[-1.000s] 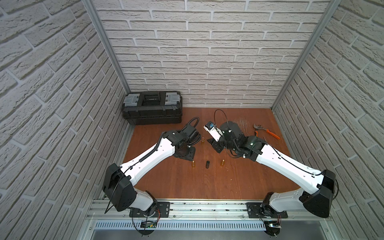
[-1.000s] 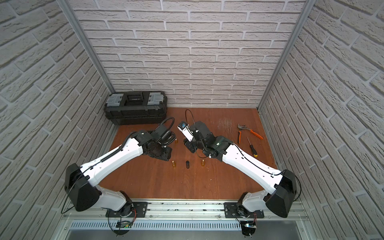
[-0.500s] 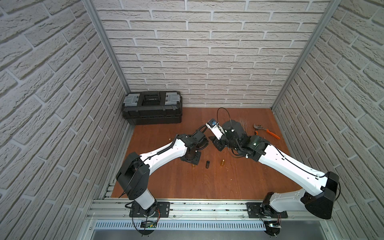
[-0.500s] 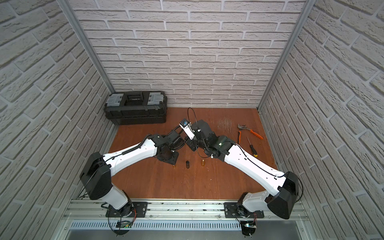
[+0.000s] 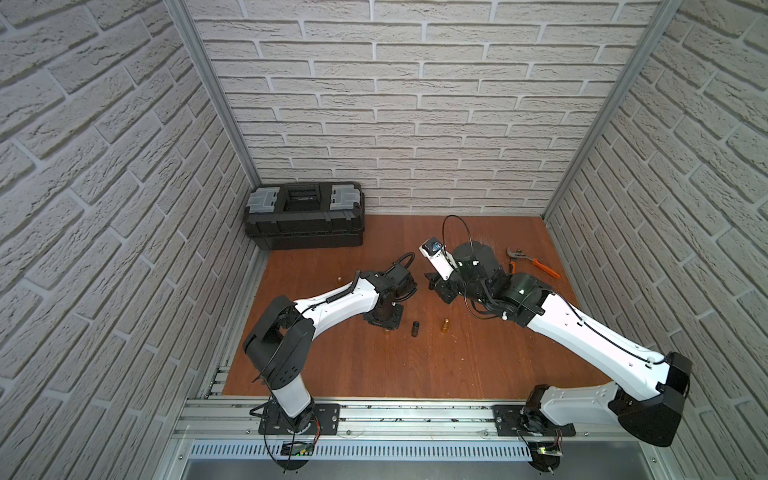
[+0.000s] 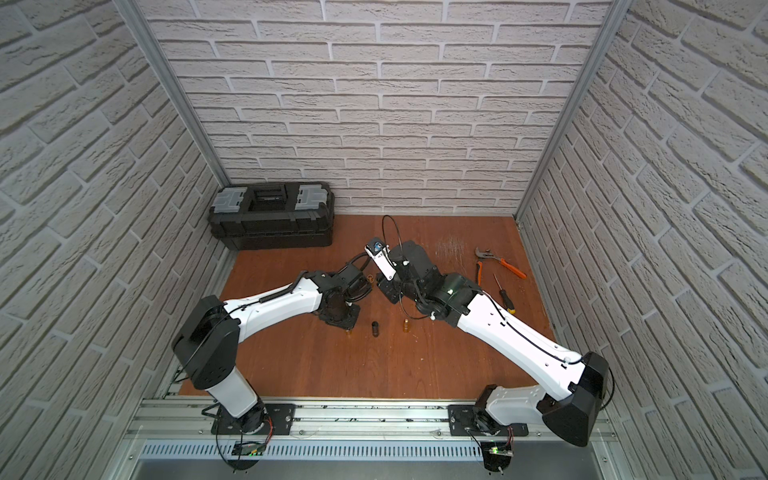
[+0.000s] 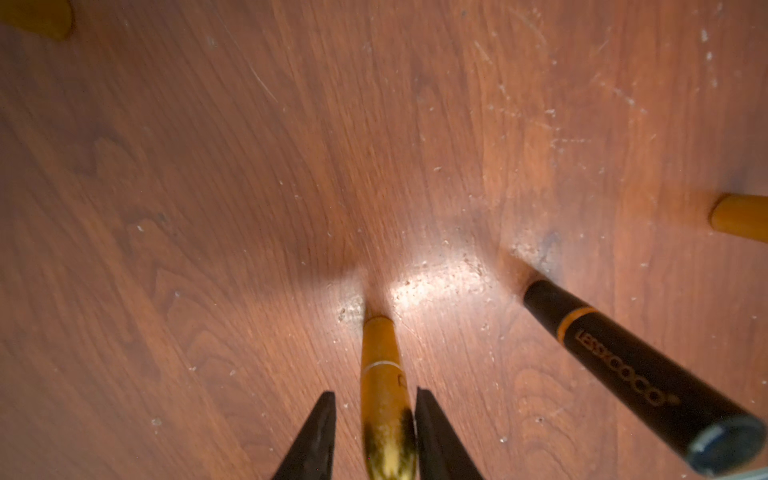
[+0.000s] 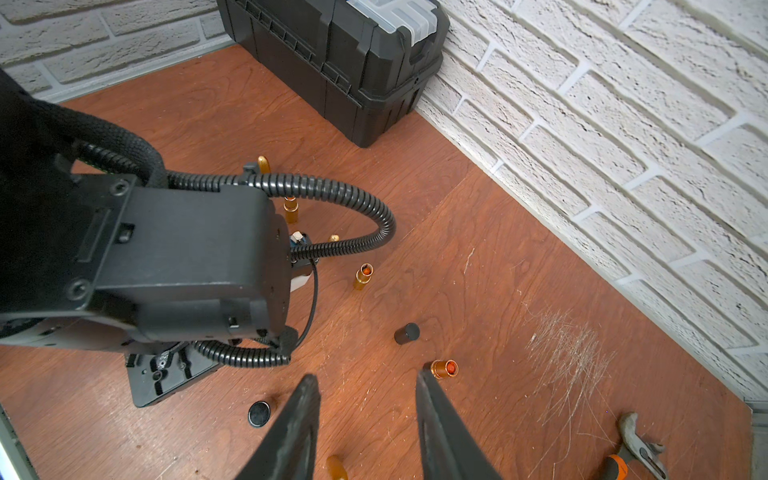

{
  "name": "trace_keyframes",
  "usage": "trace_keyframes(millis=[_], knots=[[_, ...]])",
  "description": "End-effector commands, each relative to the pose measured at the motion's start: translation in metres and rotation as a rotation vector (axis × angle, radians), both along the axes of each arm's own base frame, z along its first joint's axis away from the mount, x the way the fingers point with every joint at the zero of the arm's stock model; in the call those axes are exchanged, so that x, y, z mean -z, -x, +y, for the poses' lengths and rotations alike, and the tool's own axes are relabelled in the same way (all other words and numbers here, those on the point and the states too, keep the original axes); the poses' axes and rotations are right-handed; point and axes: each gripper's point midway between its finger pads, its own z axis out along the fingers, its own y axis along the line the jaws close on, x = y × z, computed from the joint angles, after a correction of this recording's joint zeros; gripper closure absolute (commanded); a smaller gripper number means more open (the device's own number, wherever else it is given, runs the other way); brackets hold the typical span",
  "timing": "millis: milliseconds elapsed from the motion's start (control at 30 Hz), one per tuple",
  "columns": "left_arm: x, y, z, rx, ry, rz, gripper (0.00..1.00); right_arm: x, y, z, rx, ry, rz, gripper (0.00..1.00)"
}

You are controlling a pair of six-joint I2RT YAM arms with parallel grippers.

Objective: Open the lipstick cap
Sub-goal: Pick up the lipstick at the center of the board, then open the cover of the lipstick.

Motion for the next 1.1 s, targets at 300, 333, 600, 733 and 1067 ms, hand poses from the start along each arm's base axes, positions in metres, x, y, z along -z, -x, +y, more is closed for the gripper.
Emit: trace_keyframes(millis=[300, 333, 600, 733, 1067], knots=[[0.003, -0.001, -0.003, -0.005, 0.015, 0.013, 0.81, -0.006, 0.002, -0.002, 0.012, -0.019, -0.018, 0.60], [0.003, -0.001, -0.003, -0.003, 0.014, 0.015, 0.83, -0.005, 0.002, -0.002, 0.012, -0.017, -0.017, 0.60], [-0.018, -0.002, 0.002, -0.012, 0.016, 0.000, 0.93, -0.003, 0.004, -0.002, 0.005, -0.015, -0.006, 0.60], [-0.063, -0.010, 0.014, -0.060, 0.113, -0.035, 0.93, 0.003, 0.010, 0.006, -0.045, -0.012, 0.039, 0.60], [-0.181, 0.011, 0.041, -0.148, 0.641, -0.012, 0.90, 0.012, 0.054, 0.071, -0.369, -0.017, 0.164, 0.57]])
